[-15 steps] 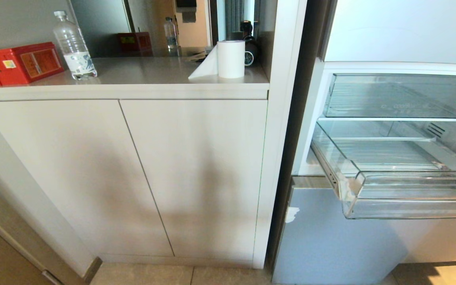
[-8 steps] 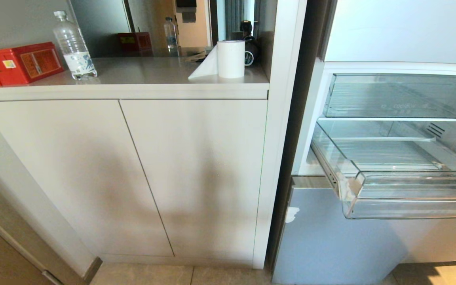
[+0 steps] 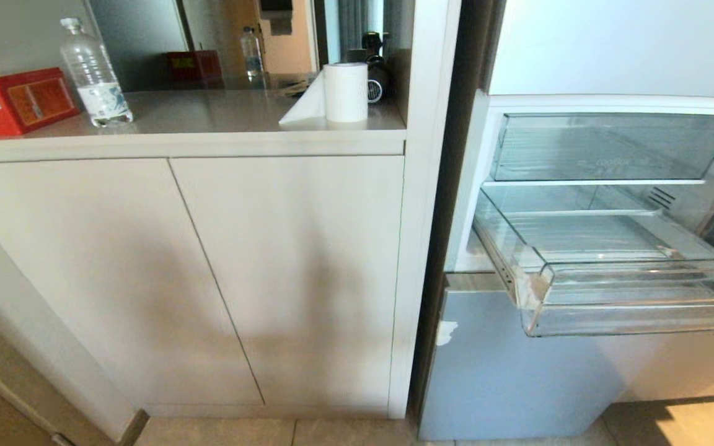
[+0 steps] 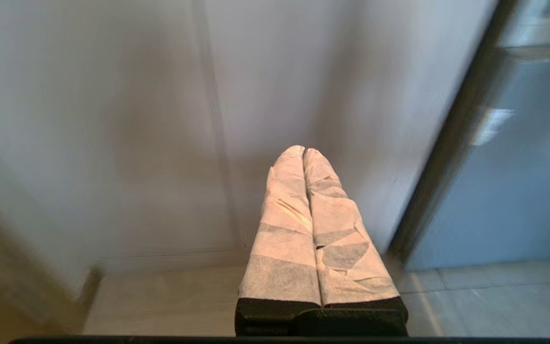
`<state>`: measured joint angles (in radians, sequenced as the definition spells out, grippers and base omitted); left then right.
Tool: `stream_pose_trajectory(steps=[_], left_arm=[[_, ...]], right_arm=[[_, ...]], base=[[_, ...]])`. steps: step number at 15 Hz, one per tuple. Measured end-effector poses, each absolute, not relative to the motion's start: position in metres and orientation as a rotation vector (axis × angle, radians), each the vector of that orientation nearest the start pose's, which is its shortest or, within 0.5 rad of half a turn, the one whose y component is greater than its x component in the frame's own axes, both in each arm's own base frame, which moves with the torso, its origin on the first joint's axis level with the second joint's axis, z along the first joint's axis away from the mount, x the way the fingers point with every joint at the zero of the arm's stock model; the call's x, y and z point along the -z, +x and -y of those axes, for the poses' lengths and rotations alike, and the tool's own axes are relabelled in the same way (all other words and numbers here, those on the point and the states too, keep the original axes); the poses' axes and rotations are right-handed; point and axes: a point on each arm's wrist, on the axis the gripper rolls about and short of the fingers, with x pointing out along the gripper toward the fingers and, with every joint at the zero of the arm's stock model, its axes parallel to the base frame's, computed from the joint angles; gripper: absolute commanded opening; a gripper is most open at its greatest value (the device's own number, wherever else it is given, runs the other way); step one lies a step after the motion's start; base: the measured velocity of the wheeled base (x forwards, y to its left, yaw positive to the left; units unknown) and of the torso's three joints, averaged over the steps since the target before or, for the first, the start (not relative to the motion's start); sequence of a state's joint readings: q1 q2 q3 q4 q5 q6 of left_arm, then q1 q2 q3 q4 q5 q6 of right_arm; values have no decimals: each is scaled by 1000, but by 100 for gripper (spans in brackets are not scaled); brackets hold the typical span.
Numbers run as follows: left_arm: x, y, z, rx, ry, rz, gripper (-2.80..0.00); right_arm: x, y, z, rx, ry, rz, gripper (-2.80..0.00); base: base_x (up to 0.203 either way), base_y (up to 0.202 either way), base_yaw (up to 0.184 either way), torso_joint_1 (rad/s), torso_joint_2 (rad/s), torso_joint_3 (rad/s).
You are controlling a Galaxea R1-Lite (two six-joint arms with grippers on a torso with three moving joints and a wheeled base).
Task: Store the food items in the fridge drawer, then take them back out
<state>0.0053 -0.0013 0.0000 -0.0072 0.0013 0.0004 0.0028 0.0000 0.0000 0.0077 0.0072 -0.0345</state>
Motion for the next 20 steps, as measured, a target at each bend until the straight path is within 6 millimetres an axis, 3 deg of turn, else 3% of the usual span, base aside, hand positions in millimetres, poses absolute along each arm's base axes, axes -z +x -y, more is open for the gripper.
stream_pose_trajectory(steps=[14, 18, 20], left_arm=[[-76, -23, 0, -7, 0, 8, -280], [-76, -23, 0, -7, 1, 9, -280], [-76, -23, 0, -6, 1, 9, -280]], right_arm=[[-75, -23, 0, -11, -31, -5, -280], [-76, -23, 0, 1, -68, -6, -280], [-86, -28, 1, 49, -65, -1, -280]], base=[[-1, 6, -172, 2, 3, 1], [-1, 1, -22, 1, 0, 1], [0, 0, 0, 0, 0, 0]])
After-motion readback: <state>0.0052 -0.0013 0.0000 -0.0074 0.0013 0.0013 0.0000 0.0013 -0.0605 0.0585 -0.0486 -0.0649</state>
